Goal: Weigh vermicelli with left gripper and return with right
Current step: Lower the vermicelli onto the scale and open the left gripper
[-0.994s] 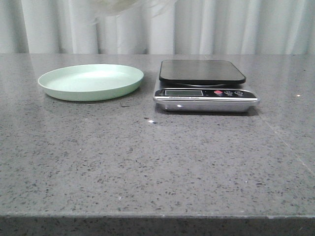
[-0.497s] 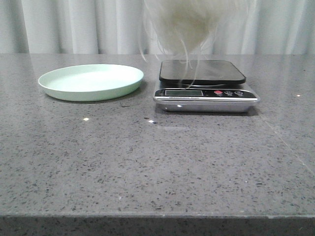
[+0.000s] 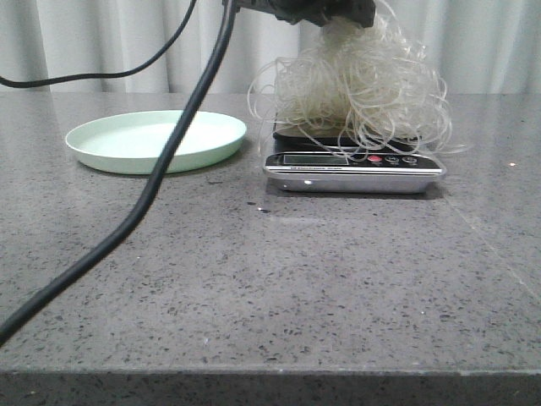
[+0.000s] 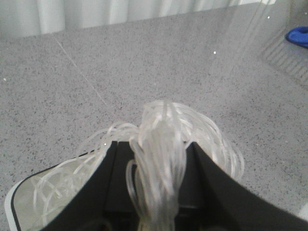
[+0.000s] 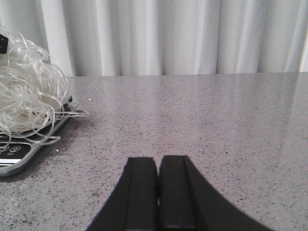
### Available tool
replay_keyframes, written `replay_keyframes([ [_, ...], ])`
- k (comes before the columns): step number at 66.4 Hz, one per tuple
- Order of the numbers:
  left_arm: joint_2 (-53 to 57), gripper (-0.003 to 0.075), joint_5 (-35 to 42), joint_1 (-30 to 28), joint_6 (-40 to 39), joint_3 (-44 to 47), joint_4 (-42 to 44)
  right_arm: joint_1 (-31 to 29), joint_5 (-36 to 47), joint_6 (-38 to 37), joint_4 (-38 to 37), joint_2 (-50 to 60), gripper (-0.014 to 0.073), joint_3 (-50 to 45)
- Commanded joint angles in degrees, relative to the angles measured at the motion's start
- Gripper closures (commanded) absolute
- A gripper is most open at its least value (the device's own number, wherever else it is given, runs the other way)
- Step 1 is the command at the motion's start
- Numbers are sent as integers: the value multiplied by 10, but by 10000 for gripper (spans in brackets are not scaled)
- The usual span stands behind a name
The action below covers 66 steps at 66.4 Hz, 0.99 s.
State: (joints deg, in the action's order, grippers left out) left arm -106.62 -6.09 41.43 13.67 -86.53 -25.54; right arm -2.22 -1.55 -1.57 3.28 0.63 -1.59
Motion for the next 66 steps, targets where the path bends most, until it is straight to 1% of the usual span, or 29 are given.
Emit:
replay_keyframes([
  [1,27,584,31,4,1,-24,0,-2,42,0,-5,8,444,5],
  [13,29,578,31,4,1,-24,0,-2,42,0,-5,8,444,5],
  [17,33,554,31,4,1,-24,0,-2,42,0,-5,8,444,5],
  [24,42,442,31,3,1,-24,0,-2,42,0,-5,8,444,5],
  [28,47,343,30,2,1,-24,0,-2,42,0,-5,8,444,5],
  [30,51,306,28,1,1,-24,0,-2,42,0,-5,8,444,5],
  [36,64,220,20,-2,1,-24,0,-2,42,0,-5,8,444,5],
  [44,90,211,-9,-13,1,-24,1,-2,42,0,-5,8,444,5],
  [56,144,211,-86,-48,1,-24,30,-2,42,0,-5,8,444,5],
  [66,204,211,-145,-87,1,-24,90,-2,42,0,-5,8,444,5],
])
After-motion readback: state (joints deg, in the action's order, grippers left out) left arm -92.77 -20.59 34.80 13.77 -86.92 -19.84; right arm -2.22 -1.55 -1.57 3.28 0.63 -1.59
